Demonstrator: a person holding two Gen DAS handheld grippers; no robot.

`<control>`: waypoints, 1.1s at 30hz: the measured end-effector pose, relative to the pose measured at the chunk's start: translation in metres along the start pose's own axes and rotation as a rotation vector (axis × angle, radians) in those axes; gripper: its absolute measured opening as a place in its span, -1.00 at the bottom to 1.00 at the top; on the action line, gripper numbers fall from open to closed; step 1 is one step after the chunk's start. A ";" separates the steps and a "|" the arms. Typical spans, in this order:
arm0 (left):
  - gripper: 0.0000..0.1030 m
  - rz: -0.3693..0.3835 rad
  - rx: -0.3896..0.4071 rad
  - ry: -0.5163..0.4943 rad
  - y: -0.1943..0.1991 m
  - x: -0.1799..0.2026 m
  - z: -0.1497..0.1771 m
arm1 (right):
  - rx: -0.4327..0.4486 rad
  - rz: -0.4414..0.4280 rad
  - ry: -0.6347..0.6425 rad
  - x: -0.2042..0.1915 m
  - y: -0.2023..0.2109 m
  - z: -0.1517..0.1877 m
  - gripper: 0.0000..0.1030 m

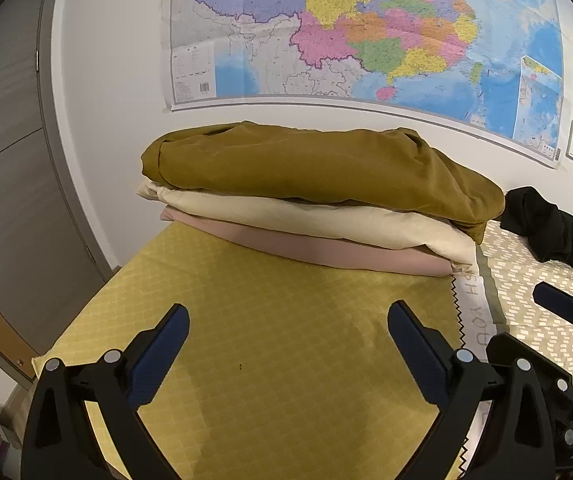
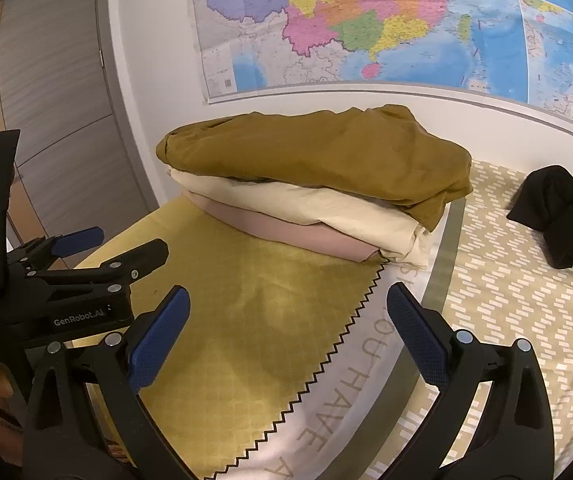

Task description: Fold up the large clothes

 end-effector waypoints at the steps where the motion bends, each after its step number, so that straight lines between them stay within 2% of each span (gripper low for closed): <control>1: 0.87 -0.003 0.001 -0.001 0.000 0.000 0.000 | 0.001 0.000 0.000 0.000 0.001 0.000 0.89; 33: 0.87 0.002 -0.001 -0.001 0.001 -0.002 0.001 | 0.000 -0.001 0.005 0.000 0.001 0.000 0.89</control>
Point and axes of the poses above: each gripper's, at about its wrist camera, not at the fingertips, and y roughly against the way its jaws point, x to its right, z to its underside, the point moved 1 cm from there along -y, roughly the way its jaws point, and after that the axes turned 14 degrees about z, right-handed, at the moved point
